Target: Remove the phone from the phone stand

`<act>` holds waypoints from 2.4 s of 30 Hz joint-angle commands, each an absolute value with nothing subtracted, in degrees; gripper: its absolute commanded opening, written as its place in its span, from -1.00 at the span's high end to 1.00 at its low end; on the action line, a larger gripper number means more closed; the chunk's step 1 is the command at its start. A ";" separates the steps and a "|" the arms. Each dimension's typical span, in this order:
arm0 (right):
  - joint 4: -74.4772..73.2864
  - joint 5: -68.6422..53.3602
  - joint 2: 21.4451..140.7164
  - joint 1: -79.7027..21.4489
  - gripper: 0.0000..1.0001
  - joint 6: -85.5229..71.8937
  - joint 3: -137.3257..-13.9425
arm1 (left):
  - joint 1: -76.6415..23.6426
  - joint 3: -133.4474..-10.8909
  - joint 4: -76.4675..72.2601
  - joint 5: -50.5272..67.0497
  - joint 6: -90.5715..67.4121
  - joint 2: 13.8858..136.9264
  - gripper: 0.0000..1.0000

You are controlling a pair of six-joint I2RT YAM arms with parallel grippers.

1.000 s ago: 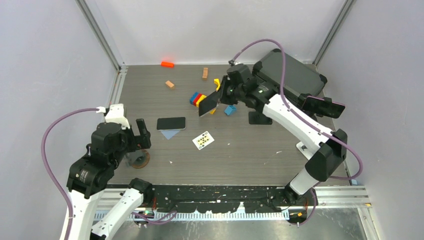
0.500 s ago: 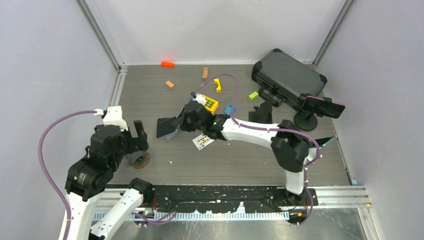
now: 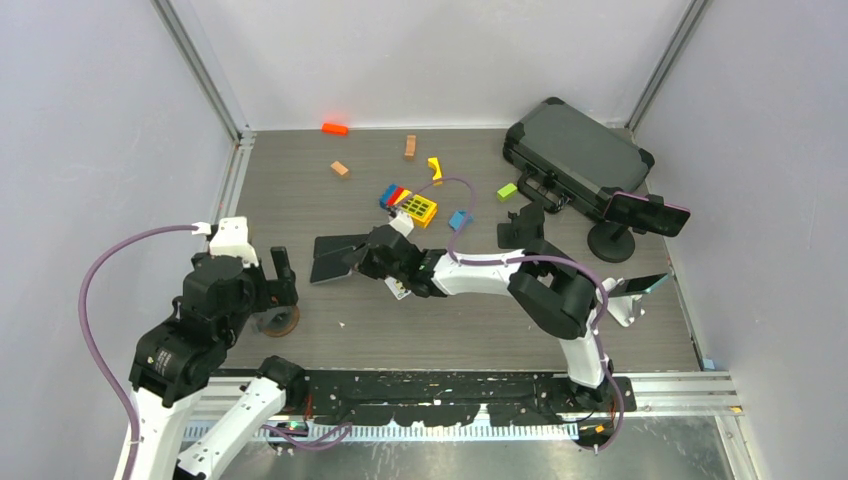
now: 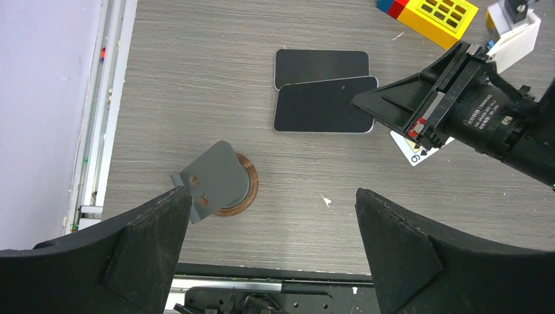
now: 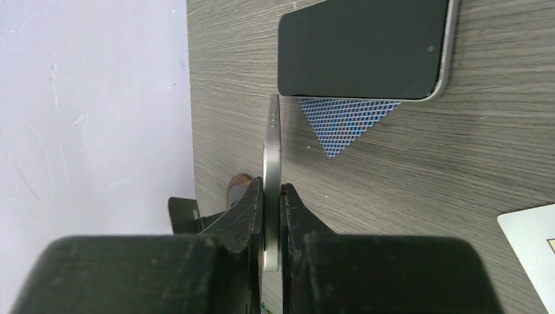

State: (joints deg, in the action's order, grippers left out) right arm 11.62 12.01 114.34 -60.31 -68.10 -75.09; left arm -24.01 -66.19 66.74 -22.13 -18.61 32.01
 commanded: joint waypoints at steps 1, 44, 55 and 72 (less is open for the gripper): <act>20.37 14.83 114.93 -60.56 1.00 -72.07 -74.31 | -24.26 -66.11 65.63 -23.12 -17.58 31.63 -0.99; 0.83 16.12 118.60 -61.08 -0.41 -65.89 -79.50 | -24.83 -65.57 65.57 -23.87 -17.14 31.00 -0.99; -5.66 17.78 118.04 -61.04 -0.47 -60.18 -84.31 | -24.87 -65.57 65.71 -24.05 -17.14 30.79 -0.99; -43.42 35.98 98.55 -58.62 -0.48 -45.26 -87.58 | -24.82 -64.34 63.54 -22.98 -17.18 31.45 -0.99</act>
State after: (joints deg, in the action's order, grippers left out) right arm -30.61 28.21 105.47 -58.92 -48.42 -84.27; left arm -24.64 -65.08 66.43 -22.96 -17.56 31.33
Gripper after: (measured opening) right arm 0.741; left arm 0.994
